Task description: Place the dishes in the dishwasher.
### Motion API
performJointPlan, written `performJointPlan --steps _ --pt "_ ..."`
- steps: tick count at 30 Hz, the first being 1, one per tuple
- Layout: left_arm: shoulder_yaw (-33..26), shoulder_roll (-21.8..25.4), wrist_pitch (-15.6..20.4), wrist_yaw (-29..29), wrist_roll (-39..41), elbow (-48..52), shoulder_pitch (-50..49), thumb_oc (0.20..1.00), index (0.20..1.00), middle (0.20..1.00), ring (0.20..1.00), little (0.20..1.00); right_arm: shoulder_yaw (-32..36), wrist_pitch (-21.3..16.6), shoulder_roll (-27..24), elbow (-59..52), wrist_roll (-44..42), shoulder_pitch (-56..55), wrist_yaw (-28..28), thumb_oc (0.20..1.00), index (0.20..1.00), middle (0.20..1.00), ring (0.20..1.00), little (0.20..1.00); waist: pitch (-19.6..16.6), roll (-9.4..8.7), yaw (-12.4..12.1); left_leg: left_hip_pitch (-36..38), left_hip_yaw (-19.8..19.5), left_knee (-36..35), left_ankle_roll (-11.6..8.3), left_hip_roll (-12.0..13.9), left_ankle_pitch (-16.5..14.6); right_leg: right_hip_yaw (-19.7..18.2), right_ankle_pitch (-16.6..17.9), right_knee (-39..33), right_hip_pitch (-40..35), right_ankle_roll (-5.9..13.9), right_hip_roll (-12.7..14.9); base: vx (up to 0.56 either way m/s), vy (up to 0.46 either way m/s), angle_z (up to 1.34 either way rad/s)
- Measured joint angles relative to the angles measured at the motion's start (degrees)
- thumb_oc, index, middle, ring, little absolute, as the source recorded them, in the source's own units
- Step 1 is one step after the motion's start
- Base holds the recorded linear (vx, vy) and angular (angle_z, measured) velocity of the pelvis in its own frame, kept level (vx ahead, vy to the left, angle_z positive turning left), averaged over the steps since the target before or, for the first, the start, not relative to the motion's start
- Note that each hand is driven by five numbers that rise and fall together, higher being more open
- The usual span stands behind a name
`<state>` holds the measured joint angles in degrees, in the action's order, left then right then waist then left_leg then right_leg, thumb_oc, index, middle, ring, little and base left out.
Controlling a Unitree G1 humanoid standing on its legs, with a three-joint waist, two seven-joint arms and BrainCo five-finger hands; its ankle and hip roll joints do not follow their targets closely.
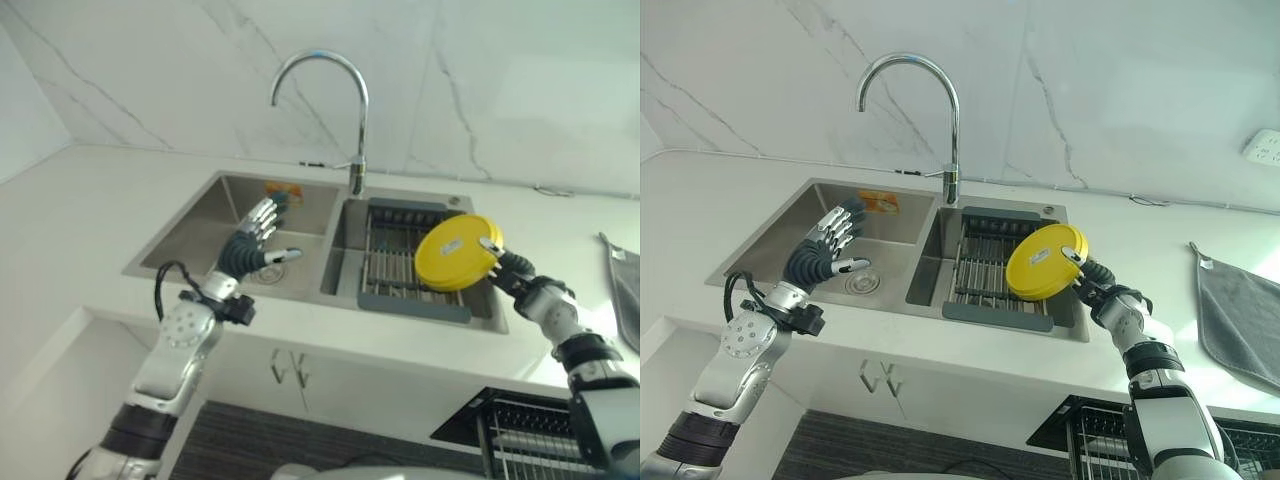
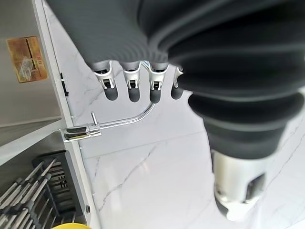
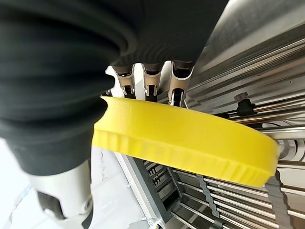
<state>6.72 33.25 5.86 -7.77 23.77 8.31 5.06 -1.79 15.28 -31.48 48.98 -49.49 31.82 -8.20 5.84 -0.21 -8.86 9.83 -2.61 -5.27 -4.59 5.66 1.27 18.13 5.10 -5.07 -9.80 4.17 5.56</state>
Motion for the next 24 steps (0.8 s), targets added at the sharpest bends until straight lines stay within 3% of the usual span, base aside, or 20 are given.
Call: performJointPlan --steps 24 --pt "-0.13 0.93 -1.97 -1.40 -0.01 0.00 -0.64 1.000 1.000 1.000 1.000 1.000 0.17 -3.28 0.12 0.88 0.59 -0.01 1.24 1.000 1.000 1.000 1.000 1.000 0.05 0.50 -1.18 -0.77 -1.61 -0.01 -0.02 -0.10 0.20 1.68 -0.35 -0.28 -0.14 0.08 0.11 0.02 -0.012 0.03"
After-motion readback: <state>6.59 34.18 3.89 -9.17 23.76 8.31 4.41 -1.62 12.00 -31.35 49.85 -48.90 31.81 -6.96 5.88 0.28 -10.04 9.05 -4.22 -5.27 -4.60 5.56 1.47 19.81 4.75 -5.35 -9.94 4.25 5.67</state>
